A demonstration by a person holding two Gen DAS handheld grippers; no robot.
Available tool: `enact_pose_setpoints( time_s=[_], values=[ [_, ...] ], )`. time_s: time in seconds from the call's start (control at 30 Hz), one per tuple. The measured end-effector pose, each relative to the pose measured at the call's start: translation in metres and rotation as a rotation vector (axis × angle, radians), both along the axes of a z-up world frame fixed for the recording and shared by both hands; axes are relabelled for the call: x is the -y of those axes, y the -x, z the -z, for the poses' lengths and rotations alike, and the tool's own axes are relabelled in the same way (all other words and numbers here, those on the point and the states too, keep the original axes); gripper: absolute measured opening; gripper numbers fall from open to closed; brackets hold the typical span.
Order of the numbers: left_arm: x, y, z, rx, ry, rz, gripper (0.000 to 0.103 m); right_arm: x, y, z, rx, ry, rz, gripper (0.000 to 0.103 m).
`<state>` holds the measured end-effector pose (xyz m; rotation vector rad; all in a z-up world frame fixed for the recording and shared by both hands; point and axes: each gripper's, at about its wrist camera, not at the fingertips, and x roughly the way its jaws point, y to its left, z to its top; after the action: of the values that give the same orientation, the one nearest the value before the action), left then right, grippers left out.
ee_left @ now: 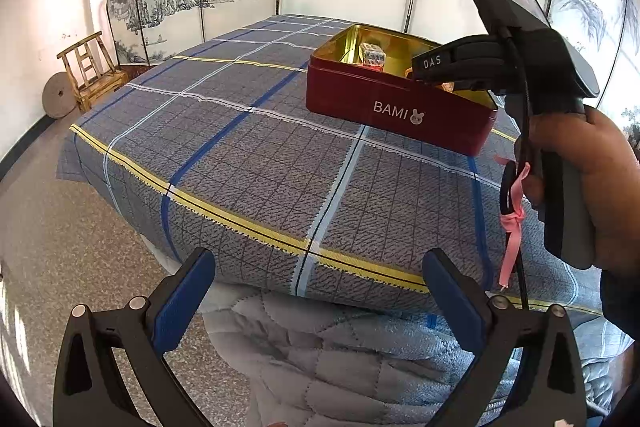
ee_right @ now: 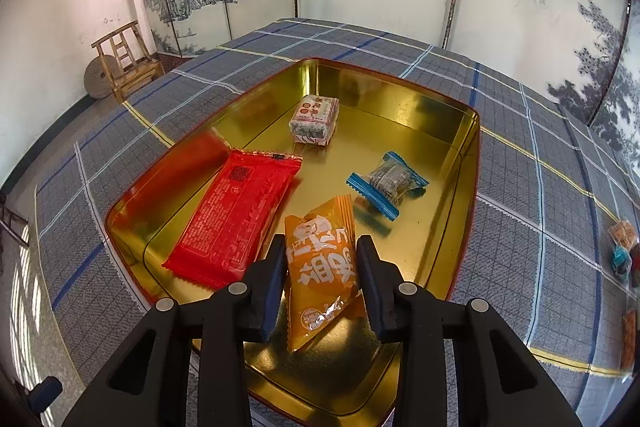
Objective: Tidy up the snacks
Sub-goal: 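Carry the orange packet over the tin and open the right gripper, then lower the left gripper to the blue-wrapped candy and grasp it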
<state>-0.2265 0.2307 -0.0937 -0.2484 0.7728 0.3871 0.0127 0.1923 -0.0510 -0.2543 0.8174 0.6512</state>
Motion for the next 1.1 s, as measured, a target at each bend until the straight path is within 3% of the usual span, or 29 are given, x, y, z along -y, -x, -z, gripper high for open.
enact_pose_setpoints(
  time_s=[0.27,0.3,0.4,0.47,0.53,0.6,0.7,0.77,0.93,1.1],
  values=[
    [0.005,0.0,-0.002,-0.014,-0.021,0.001,0.103,0.001,0.0,0.001,0.028,-0.017,-0.005,0.043],
    [0.006,0.0,-0.003,-0.016,-0.025,0.001,0.103,0.001,-0.001,0.001,0.031,-0.023,-0.009,0.046],
    [0.01,0.0,-0.005,-0.018,-0.042,0.003,0.103,0.0,0.003,-0.001,0.011,-0.062,-0.077,0.07],
    [0.012,0.0,-0.008,-0.016,-0.059,0.005,0.103,0.016,0.009,-0.013,0.013,-0.175,-0.111,0.071],
    [0.015,-0.001,-0.01,-0.019,-0.071,0.007,0.103,0.035,0.016,-0.031,0.089,-0.219,-0.088,0.072],
    [0.018,-0.004,-0.012,-0.022,-0.081,0.013,0.103,0.062,0.011,-0.047,0.135,-0.26,-0.032,0.081],
    [0.027,-0.011,-0.018,-0.016,-0.107,0.039,0.103,0.125,-0.012,-0.062,0.139,-0.343,0.082,0.09],
    [0.035,-0.017,-0.024,-0.005,-0.129,0.067,0.103,0.176,-0.032,-0.06,0.15,-0.325,0.199,0.091],
    [0.067,-0.05,-0.043,0.023,-0.164,0.186,0.103,0.328,-0.079,-0.025,0.11,-0.234,0.539,0.092],
    [0.113,-0.108,-0.061,0.041,-0.174,0.333,0.103,0.492,-0.093,0.007,0.066,-0.246,0.852,0.092]
  ],
)
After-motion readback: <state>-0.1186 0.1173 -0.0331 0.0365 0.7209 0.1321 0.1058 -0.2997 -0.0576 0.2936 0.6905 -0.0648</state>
